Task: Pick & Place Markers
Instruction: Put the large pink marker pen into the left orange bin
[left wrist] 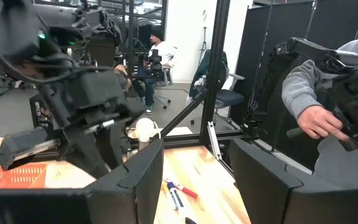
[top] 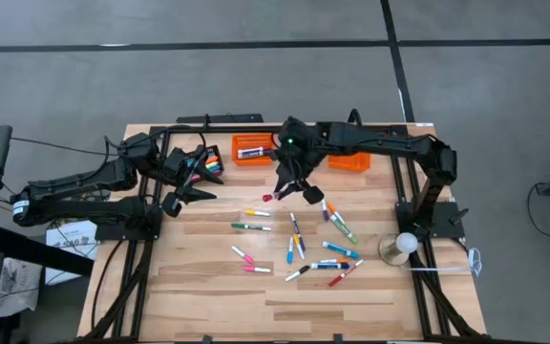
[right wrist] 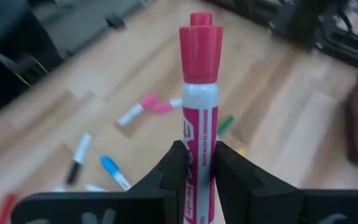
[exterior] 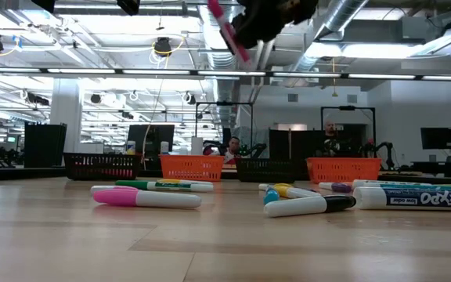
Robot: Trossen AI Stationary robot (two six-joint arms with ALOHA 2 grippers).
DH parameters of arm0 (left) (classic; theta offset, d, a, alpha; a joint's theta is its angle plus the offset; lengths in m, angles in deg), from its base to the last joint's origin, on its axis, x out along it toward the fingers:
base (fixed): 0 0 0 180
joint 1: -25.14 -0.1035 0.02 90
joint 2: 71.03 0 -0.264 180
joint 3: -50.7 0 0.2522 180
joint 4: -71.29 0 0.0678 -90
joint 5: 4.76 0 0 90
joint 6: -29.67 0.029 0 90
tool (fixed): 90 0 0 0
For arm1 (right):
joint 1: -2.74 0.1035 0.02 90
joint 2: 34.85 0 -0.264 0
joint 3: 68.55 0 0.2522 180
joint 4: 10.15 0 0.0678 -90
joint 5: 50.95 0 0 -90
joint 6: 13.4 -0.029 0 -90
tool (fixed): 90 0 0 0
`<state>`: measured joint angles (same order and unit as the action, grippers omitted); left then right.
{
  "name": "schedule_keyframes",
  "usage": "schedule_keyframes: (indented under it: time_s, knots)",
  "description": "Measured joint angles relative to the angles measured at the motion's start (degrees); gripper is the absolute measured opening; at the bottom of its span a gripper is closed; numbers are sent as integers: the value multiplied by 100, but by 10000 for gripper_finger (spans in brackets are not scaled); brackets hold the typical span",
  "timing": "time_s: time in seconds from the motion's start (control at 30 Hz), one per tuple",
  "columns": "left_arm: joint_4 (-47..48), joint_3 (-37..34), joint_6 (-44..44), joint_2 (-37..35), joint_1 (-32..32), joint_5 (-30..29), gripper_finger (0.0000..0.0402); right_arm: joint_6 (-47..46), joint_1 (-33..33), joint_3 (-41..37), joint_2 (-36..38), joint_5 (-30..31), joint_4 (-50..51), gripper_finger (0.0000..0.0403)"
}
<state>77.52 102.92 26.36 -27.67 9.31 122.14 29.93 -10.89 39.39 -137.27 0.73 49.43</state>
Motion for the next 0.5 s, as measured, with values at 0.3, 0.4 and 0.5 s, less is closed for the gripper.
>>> schedule_keyframes:
  time_s: [0.3, 0.4, 0.5]
  knots:
    - [0, 0, 4, 0, -2, 0, 184, -712, -345, 19, -1, -2299, -79, 52]
    - [0, 0, 148, 0, 0, 0, 184, -1071, -429, 19, 1, -3082, -310, 52]
    - [0, 0, 295, 0, -2, 0, 184, -1372, -489, 19, 1, -3760, -545, 52]
